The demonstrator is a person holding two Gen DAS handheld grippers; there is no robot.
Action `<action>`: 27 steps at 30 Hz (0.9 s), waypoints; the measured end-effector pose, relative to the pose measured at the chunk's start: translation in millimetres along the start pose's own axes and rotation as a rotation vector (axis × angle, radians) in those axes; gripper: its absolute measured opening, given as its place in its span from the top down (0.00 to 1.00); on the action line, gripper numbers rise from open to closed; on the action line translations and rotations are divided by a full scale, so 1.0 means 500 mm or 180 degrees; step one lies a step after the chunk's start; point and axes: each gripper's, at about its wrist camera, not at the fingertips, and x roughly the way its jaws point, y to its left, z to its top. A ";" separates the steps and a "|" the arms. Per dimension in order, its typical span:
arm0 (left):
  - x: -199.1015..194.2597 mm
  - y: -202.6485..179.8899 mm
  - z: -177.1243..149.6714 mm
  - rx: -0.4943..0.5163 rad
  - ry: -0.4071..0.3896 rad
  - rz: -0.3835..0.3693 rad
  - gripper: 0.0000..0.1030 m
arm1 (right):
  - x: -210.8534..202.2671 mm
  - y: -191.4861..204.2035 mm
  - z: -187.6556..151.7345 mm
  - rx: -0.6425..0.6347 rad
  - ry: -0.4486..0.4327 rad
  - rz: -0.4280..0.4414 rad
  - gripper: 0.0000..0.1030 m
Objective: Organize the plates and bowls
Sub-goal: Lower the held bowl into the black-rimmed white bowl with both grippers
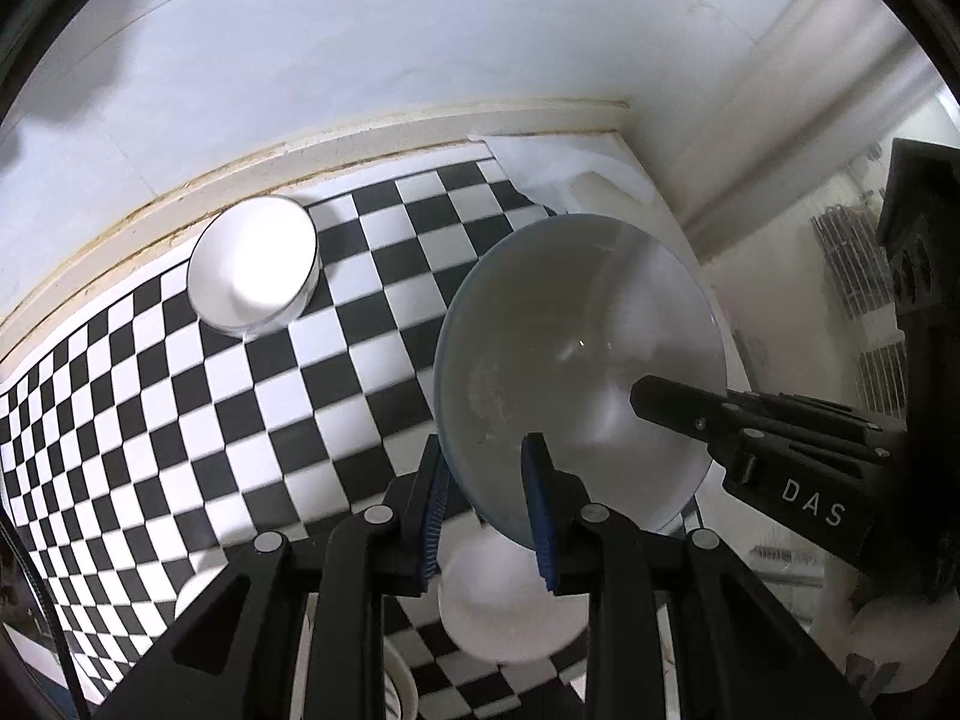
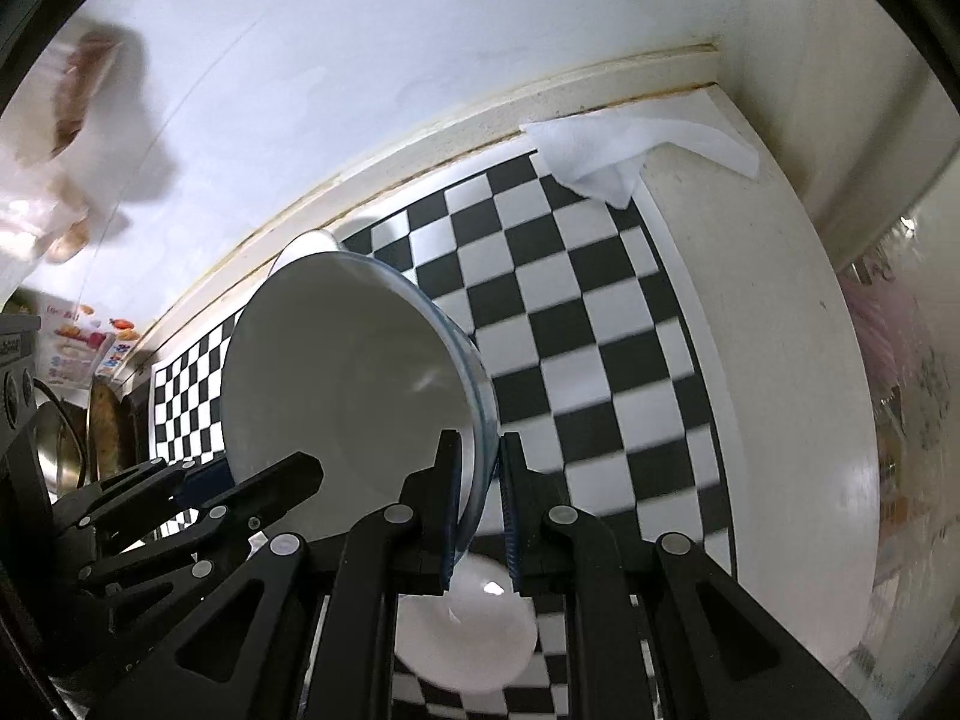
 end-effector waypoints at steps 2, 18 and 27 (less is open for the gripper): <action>-0.011 -0.004 -0.031 0.0014 -0.0004 -0.0010 0.78 | -0.013 0.002 -0.031 -0.0007 -0.0002 -0.0003 0.87; 0.040 0.012 -0.190 -0.0073 0.0397 -0.0091 0.78 | 0.030 -0.003 -0.221 0.0036 0.0322 -0.0070 0.86; 0.111 0.018 -0.206 -0.0091 0.0677 -0.0049 0.78 | 0.088 -0.022 -0.241 0.0088 0.0538 -0.0181 0.85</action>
